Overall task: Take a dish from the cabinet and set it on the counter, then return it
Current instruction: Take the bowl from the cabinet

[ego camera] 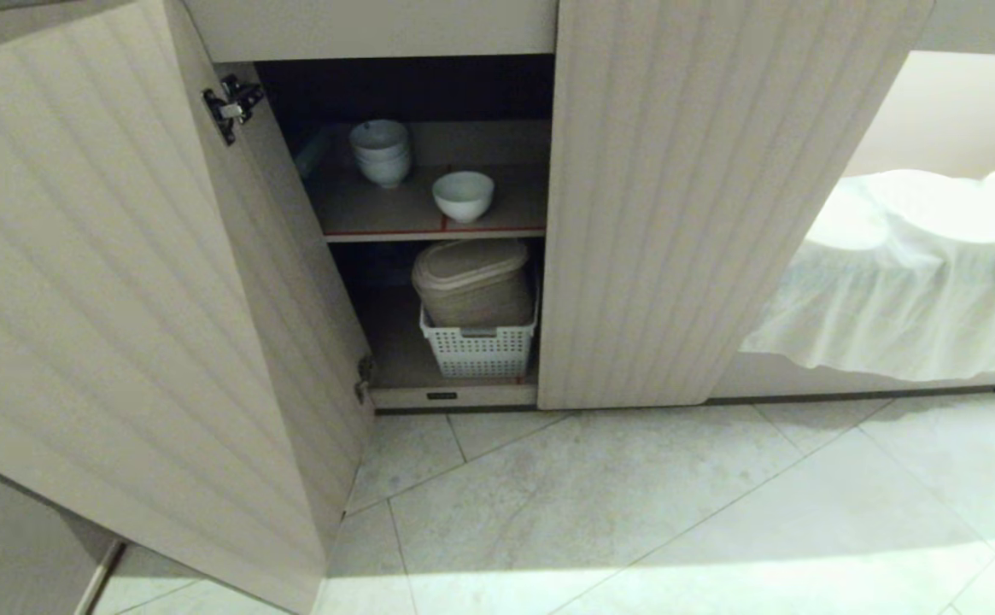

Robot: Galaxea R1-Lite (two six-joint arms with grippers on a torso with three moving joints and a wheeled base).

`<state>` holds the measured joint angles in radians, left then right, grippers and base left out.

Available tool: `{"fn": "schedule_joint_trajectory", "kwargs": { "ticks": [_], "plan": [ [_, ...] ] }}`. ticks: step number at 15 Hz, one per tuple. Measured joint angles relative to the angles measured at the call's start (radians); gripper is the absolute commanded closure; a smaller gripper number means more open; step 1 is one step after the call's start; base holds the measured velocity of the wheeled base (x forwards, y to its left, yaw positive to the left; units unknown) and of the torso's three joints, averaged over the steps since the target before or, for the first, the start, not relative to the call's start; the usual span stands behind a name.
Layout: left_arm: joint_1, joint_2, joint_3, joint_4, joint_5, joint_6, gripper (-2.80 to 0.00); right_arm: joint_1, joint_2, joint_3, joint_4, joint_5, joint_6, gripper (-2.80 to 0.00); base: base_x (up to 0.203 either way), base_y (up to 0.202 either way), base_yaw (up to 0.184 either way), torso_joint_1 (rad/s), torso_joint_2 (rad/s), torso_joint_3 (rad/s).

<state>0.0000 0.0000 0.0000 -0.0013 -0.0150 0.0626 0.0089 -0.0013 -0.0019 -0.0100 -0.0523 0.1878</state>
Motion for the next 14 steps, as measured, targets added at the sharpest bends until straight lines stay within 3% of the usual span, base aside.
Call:
{"fn": "schedule_joint_trajectory", "kwargs": {
  "ticks": [11,14],
  "plan": [
    [0.0,0.0,0.0,0.0,0.0,-0.001,0.0,0.0,0.0,0.0,0.0,0.0,-0.001,0.0,0.0,-0.192,0.0,0.002,0.0,0.003],
    [0.0,0.0,0.0,0.0,0.002,-0.008,0.0,0.0,0.0,0.0,-0.001,0.0,-0.001,0.0,0.0,-0.062,0.0,0.001,0.0,0.003]
  ]
}}
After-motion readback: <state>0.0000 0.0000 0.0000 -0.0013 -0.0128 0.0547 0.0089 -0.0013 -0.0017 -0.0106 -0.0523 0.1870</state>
